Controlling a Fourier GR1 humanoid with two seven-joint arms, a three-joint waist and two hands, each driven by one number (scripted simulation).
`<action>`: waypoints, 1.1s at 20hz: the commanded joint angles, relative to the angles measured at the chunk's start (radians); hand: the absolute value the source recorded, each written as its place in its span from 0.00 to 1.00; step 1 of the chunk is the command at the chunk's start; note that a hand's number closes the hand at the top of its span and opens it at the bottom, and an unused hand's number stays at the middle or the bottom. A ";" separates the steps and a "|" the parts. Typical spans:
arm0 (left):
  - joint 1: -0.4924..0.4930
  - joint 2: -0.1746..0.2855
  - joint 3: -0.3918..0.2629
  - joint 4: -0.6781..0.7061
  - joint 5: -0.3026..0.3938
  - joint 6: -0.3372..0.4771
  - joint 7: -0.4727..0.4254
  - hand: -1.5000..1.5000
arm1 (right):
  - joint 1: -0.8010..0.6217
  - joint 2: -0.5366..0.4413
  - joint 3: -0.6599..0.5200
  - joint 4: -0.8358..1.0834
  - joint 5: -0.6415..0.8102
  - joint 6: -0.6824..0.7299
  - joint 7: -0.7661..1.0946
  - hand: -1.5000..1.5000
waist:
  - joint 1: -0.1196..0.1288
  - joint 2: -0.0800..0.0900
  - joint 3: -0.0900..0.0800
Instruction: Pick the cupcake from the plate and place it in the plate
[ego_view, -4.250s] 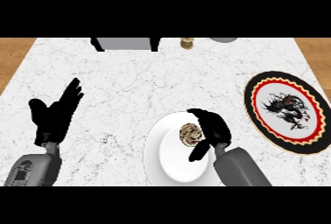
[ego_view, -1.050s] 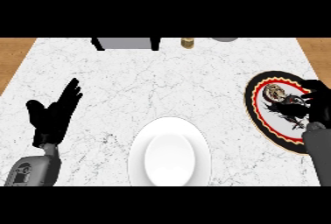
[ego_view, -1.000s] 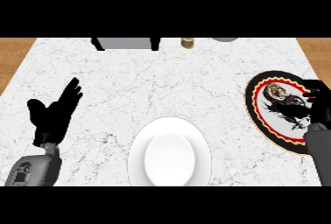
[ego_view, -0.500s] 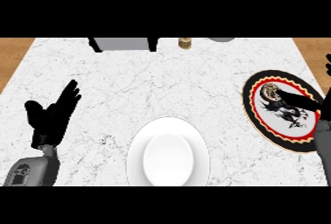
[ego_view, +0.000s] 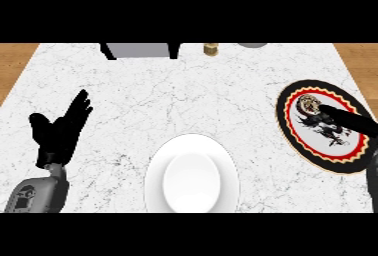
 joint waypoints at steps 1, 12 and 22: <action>0.022 -0.013 -0.018 -0.104 0.012 0.001 0.079 0.50 | 0.088 -0.026 -0.067 -0.045 -0.142 0.116 -0.032 0.00 | 0.011 0.001 0.001; 0.011 -0.032 -0.024 -0.084 -0.019 0.000 0.067 0.50 | 0.202 -0.112 -0.199 0.012 -0.234 0.222 -0.209 0.00 | 0.013 0.003 0.000; -0.004 -0.019 0.025 0.039 -0.016 -0.027 -0.049 0.50 | 0.287 -0.109 -0.214 -0.029 -0.223 0.240 -0.201 0.00 | 0.010 0.003 0.000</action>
